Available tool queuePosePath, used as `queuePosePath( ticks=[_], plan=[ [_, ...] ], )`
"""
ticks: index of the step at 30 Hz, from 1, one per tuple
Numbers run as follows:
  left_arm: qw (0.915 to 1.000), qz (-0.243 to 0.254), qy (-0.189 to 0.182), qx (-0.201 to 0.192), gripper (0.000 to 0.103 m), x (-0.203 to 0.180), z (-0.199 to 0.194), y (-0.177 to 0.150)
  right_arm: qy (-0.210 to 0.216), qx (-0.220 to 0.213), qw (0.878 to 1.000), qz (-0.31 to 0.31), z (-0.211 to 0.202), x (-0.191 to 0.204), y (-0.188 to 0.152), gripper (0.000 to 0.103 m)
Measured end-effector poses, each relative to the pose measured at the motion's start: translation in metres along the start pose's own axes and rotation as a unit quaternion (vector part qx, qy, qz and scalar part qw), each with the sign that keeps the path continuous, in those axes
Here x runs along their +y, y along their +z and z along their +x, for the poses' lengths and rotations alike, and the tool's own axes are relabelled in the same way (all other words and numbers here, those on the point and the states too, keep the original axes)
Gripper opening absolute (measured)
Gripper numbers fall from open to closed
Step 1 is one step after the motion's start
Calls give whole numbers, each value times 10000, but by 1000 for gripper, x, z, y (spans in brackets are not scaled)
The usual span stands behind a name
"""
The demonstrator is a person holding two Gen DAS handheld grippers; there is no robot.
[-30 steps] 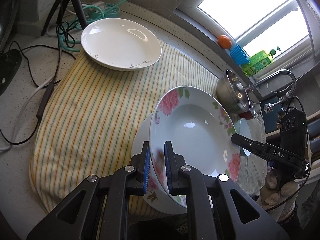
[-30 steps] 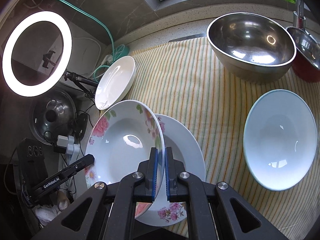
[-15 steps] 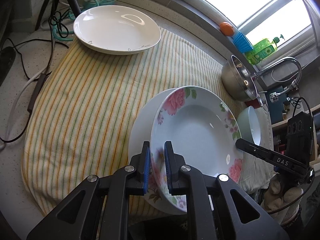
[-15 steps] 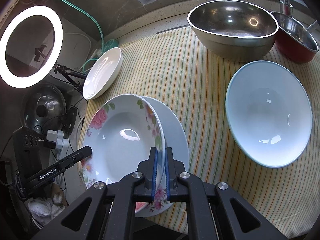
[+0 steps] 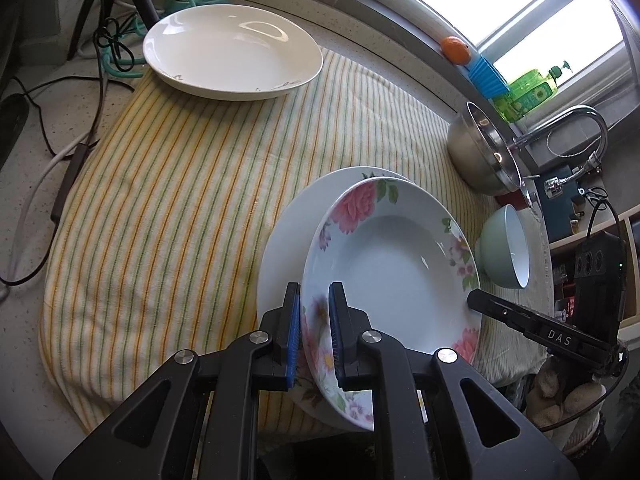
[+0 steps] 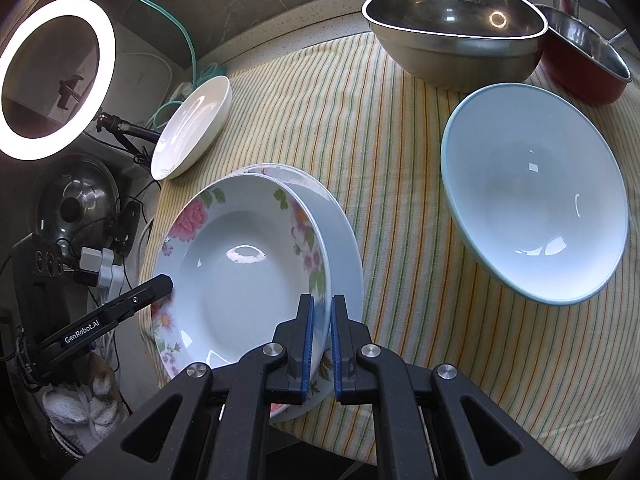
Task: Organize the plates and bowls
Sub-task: 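Lower the rose-patterned plate onto the deep plate, stacking them, with the right tool, then open both tools and release the stacked rose plates on the cloth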
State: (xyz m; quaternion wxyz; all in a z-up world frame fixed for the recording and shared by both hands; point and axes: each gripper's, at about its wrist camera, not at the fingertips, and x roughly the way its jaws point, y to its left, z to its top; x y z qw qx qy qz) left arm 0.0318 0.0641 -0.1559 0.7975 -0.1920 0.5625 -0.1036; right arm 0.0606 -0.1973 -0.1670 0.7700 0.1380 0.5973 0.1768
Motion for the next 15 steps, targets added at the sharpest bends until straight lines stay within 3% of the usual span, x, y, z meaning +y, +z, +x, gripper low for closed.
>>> queuePosePath(
  ticks=[15],
  plan=[
    [10000,14,71,-1,12,2,5,3,-164,2,9997,-152,6,5,0,8]
  ],
)
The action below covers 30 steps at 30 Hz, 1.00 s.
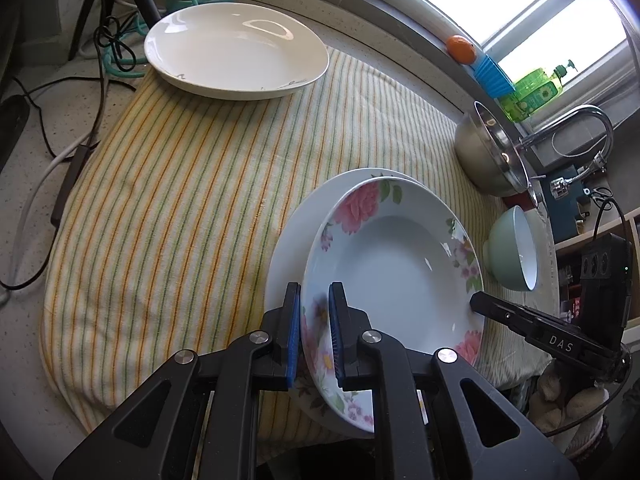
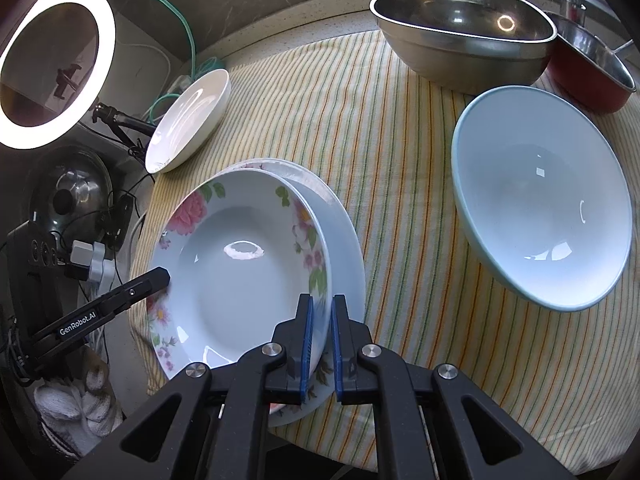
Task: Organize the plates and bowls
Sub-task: 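Open both tools and release the stacked rose plates on the cloth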
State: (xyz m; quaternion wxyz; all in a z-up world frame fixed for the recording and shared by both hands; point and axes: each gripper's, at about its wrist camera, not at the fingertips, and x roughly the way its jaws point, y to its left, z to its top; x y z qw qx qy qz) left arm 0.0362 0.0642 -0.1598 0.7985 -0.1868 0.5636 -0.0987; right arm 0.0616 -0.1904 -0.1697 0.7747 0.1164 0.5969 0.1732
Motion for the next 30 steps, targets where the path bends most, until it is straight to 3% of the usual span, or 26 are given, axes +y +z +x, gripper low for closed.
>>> queuePosePath(
  ticks=[18,30],
  plan=[
    [9996,224,127,60,12,-3,-1,2,-346,156,9990,-253,4,10,3,11],
    [9996,201,190,-19,12,2,-9,3,-420,107,9987,-278,-1,10,3,23]
  ],
)
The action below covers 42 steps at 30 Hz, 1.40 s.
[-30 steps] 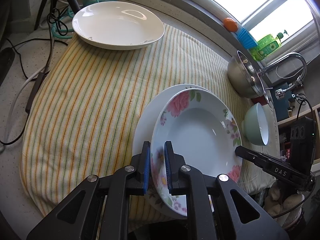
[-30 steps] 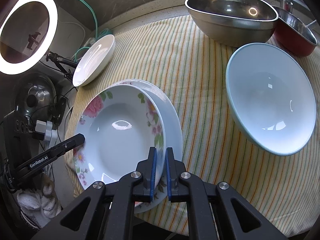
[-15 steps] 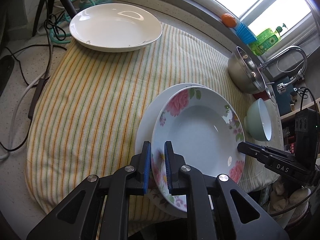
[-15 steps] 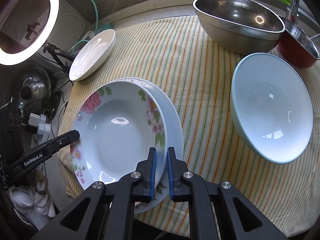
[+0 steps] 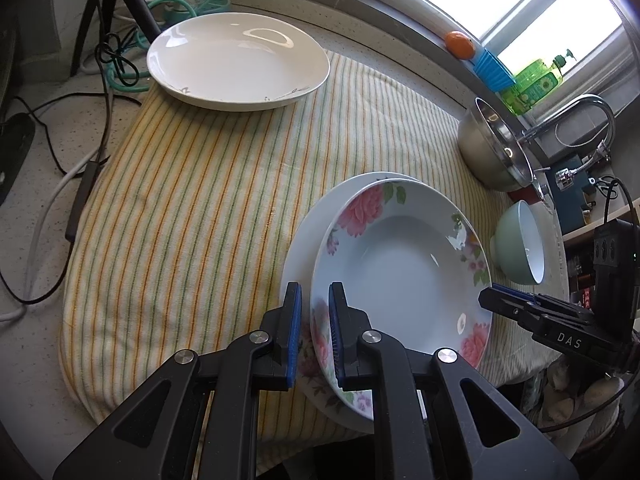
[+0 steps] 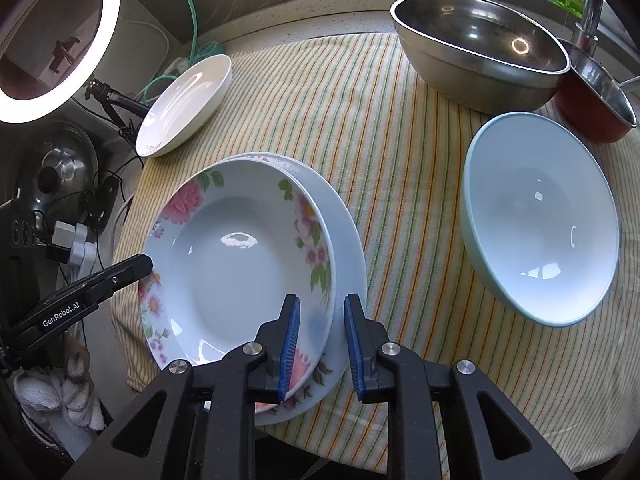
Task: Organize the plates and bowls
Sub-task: 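Open both tools and release the stacked rose plates on the cloth, then move both tools to the rim of the white leaf-print plate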
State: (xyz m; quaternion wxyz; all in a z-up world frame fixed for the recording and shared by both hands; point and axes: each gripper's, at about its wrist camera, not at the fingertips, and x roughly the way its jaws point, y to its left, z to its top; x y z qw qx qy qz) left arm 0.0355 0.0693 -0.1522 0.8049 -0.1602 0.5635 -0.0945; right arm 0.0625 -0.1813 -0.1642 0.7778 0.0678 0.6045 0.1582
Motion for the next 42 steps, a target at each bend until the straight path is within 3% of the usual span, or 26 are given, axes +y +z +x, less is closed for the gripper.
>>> queuePosePath(
  ticks=[12,15,22,24,26,38,42],
  plan=[
    [9989,-389,-148,-232,12,13,-22,-2,146,-477,9987,64,-31,-6,9,29],
    [9979,-524,-195,-324,13,17,-30,0,302,-530,9981,-25,-38,-3,15,36],
    [9932,-927,-211,-668,12,28,-51,6,424,-769,9956,-327,-58,9,35,38],
    [9912,-1056,-185,-778,12,32,-56,8,481,-843,9943,-434,-64,15,43,50],
    [9889,-1199,-160,-867,13,36,-61,8,507,-915,9928,-588,-70,22,53,53],
    [9676,-2067,2,-1453,13,52,-83,13,334,-902,9790,-1799,-93,65,130,53],
    [9584,-2323,71,-1658,13,56,-89,17,495,-893,9747,-1989,-94,72,160,54]
  ],
)
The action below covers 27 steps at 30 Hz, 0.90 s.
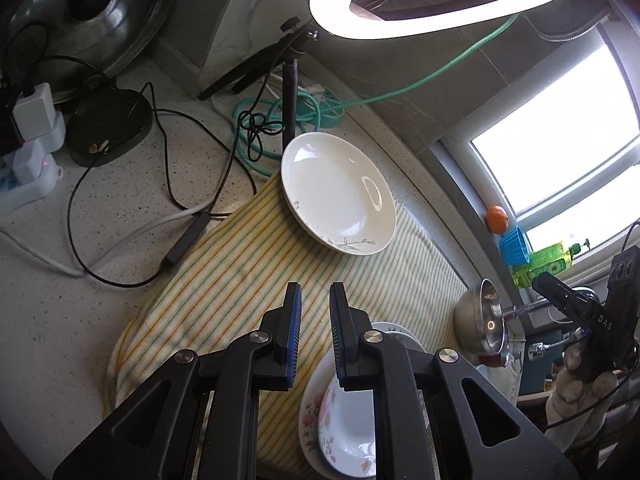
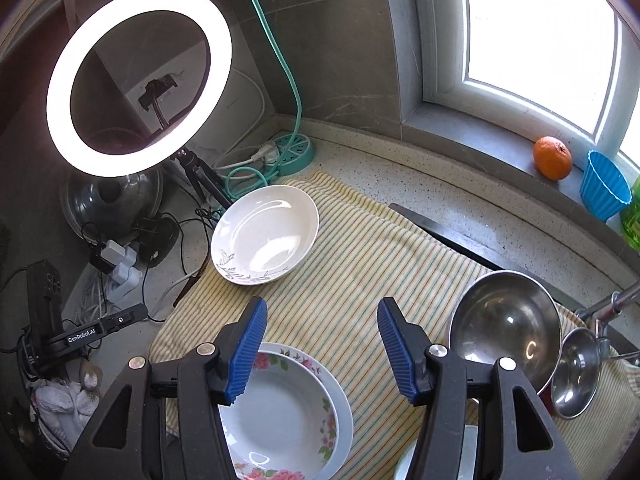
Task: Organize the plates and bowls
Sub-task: 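Move both tools to the rim of the white leaf-print plate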
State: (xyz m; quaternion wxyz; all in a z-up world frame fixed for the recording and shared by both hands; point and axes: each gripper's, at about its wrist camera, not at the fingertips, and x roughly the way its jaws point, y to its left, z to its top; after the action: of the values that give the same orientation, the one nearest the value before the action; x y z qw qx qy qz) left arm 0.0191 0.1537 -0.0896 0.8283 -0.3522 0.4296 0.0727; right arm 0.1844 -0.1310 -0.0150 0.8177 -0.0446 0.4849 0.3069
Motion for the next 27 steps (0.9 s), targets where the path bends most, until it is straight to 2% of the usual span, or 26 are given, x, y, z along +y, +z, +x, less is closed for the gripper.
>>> queuePosePath(
  ticks=[7,13,20,27],
  plan=[
    [9982,-477,134,-344,13,3,-2,8,293,-28,9993,-242,23,-9,49,53],
    [9947,-864,238,-503,13,5,10,9,566,188,9971,-474,60,-11,73,53],
    [9920,-1122,402,-421,13,-1,36,11,818,641,9921,-706,112,-11,90,53],
    [9912,-1138,622,-266,13,-5,67,20,1001,1014,9872,-713,160,-12,99,43]
  ],
)
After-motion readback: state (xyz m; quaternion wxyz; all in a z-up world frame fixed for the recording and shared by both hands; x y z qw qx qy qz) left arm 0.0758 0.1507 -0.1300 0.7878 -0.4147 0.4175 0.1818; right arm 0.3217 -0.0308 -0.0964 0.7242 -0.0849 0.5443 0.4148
